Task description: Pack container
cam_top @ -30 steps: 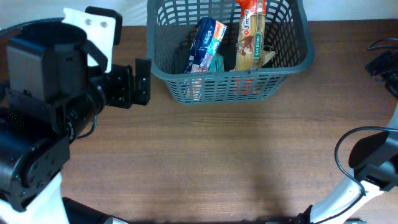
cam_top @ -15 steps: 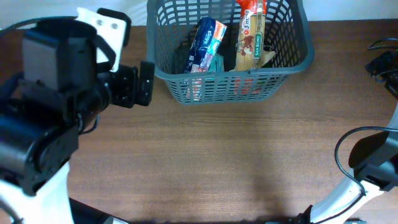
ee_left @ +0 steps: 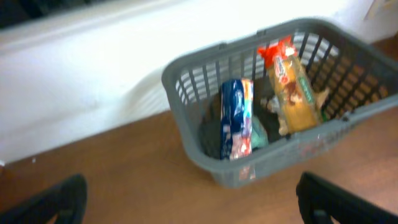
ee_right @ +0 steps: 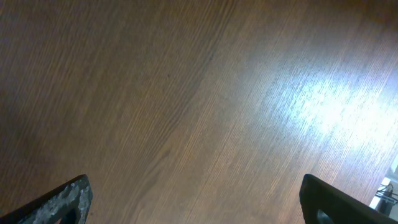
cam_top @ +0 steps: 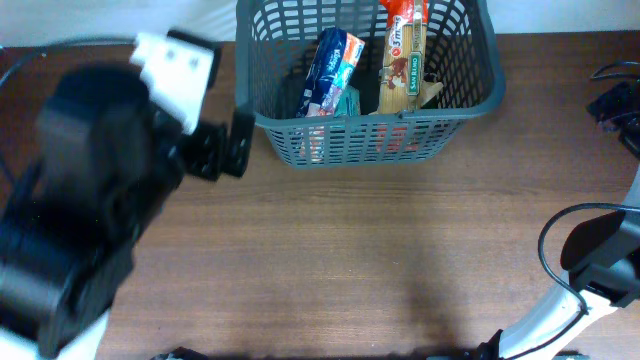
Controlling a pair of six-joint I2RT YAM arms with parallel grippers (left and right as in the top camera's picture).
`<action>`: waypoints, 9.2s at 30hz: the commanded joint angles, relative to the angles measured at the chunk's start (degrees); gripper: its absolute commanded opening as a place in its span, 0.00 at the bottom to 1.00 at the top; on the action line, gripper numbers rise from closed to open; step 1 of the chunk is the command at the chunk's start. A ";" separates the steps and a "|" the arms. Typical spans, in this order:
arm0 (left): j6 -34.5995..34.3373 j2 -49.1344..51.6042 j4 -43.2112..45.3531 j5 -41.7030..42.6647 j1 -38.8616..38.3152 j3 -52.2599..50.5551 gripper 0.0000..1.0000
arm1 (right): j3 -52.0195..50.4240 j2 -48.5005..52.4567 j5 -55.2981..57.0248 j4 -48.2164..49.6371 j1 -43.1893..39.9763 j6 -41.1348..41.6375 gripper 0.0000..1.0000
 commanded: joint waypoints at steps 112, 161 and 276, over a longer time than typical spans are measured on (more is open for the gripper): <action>0.37 -73.16 64.35 11.26 23.30 -115.80 0.99 | -0.26 -0.07 0.35 0.15 -0.24 -0.31 0.99; 0.37 -73.16 64.35 11.26 23.30 -115.80 0.99 | -66.75 -62.49 1.36 73.79 24.74 -12.33 0.99; 0.37 -73.16 64.35 11.26 23.30 -115.80 0.99 | -126.79 -117.59 -11.45 84.02 25.29 -41.03 0.99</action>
